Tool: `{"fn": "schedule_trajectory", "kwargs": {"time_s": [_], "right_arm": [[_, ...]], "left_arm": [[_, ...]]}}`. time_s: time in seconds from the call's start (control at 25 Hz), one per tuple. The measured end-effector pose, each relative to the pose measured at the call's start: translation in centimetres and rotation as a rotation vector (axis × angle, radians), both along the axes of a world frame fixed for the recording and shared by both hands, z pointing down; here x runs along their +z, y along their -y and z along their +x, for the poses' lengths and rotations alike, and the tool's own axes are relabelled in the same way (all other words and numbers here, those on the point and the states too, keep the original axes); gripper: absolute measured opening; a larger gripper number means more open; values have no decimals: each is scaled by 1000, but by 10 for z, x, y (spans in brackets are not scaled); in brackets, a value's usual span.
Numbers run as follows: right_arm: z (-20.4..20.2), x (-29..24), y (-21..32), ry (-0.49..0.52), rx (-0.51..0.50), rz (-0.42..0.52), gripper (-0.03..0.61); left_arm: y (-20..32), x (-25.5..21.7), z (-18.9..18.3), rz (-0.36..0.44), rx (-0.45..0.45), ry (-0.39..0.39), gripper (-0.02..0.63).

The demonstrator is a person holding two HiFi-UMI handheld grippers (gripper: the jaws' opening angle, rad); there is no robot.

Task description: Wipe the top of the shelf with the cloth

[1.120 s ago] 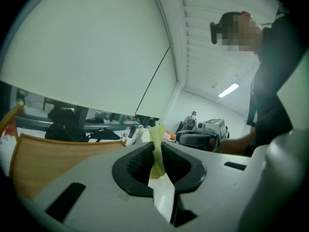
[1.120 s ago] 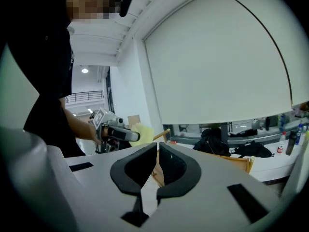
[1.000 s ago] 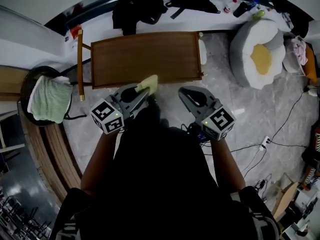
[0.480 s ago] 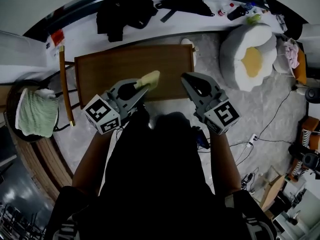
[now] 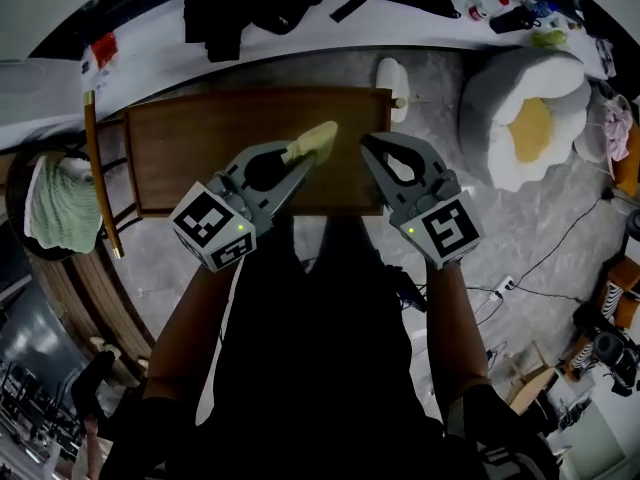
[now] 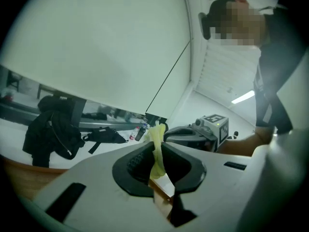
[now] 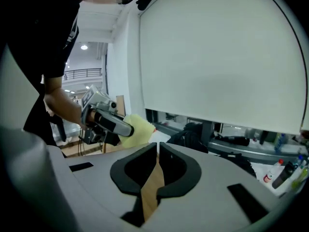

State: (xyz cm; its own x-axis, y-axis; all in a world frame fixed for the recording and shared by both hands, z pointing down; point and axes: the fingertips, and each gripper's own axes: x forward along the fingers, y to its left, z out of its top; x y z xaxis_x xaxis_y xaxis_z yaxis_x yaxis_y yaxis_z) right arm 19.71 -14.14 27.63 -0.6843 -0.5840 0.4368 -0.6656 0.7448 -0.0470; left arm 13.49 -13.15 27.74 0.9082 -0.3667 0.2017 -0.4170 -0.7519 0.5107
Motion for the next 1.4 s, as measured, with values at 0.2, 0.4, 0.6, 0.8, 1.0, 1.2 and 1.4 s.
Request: {"fn": "schedule_trajectory", "kwargs": {"time_s": [0.2, 0.4, 0.6, 0.8, 1.0, 1.2, 1.4], "right_arm": [[26, 44, 27, 36, -1, -60, 27], [58, 81, 38, 40, 44, -76, 26], [85, 108, 42, 36, 99, -88, 28], [94, 123, 46, 55, 105, -79, 27], [97, 141, 43, 20, 108, -84, 27], [95, 153, 43, 3, 136, -110, 28], [90, 152, 45, 6, 142, -109, 26]], "left_arm": [[13, 42, 45, -158, 36, -14, 37], [28, 88, 74, -344, 36, 9, 35], [44, 130, 99, -448, 33, 73, 35], [53, 164, 120, -522, 11, 133, 37], [56, 185, 135, -553, 7, 172, 37], [56, 198, 134, -551, -10, 222, 37], [56, 211, 127, -496, -2, 315, 37]]}}
